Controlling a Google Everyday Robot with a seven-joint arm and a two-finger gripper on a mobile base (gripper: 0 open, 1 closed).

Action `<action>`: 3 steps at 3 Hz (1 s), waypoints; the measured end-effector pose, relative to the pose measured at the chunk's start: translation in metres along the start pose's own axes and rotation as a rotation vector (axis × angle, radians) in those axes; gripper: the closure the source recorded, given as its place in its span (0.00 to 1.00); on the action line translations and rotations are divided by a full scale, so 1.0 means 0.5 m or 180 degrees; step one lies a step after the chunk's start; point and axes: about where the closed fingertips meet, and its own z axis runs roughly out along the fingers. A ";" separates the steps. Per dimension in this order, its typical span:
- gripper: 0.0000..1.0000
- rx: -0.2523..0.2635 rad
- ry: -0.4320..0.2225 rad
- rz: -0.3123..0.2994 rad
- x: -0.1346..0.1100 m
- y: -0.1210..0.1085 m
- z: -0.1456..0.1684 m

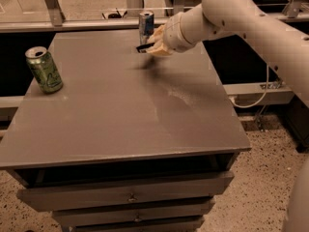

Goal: Move rxbar blueberry near redbull can

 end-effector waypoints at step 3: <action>0.59 0.0146 0.0246 0.0119 0.111 -0.052 0.038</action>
Offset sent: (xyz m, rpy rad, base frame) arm 0.0574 -0.0486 -0.0279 -0.0425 -0.0145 -0.1332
